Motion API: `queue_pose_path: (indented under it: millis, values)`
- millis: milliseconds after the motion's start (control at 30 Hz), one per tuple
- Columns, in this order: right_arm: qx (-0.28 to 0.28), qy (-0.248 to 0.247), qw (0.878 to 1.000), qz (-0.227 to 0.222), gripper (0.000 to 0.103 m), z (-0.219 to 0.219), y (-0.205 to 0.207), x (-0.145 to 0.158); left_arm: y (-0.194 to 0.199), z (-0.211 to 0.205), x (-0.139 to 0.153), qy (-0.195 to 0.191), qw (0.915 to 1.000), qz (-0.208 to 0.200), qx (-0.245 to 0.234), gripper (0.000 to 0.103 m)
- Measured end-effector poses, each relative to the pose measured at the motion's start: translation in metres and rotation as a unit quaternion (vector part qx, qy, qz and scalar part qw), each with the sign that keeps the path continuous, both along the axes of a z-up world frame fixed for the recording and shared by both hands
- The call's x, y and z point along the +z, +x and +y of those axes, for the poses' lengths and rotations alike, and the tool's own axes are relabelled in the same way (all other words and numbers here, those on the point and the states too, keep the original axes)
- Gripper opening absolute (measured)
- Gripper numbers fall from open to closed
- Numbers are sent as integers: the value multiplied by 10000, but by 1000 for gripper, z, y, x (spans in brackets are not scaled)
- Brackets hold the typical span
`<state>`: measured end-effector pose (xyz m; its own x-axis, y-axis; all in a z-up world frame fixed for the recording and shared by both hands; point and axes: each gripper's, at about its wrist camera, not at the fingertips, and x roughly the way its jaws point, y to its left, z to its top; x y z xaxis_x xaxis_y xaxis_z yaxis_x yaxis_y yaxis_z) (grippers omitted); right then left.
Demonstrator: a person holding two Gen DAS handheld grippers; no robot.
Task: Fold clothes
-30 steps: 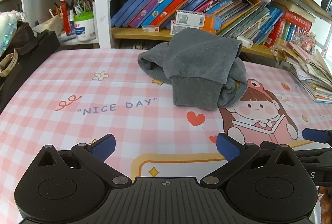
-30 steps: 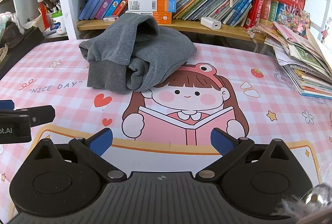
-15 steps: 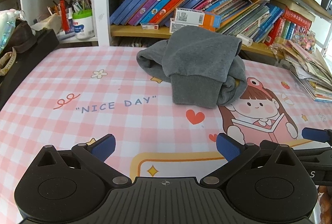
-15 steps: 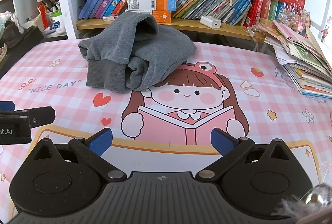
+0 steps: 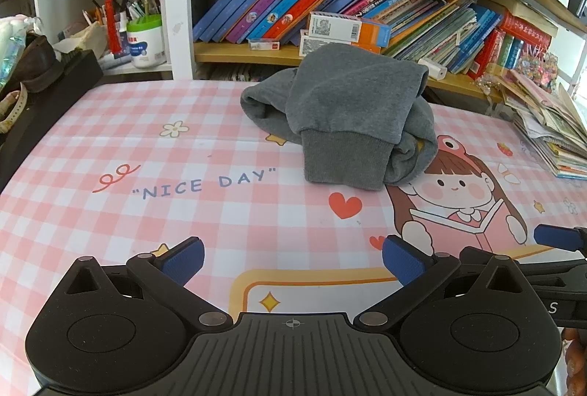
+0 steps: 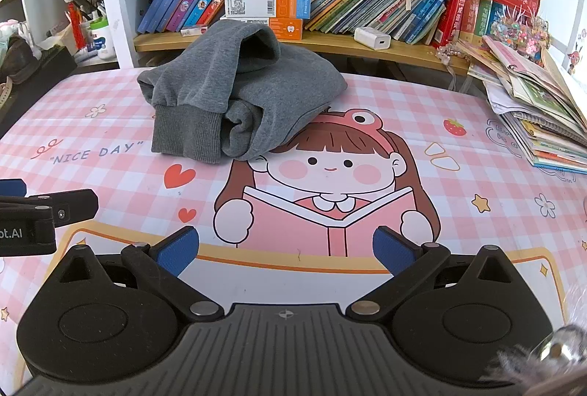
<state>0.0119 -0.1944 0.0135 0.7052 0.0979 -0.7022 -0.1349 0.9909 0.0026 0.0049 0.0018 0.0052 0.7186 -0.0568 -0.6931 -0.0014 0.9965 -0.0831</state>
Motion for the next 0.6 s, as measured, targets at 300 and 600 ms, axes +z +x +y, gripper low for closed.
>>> queue_pose_path:
  millis: [300, 600]
  values:
    - [-1, -6, 10000, 10, 102, 0, 1, 0, 1, 0, 1, -42, 10000, -1, -34, 103]
    - [-11, -15, 10000, 36, 102, 0, 2, -1, 3, 0, 0, -69, 10000, 17, -23, 103]
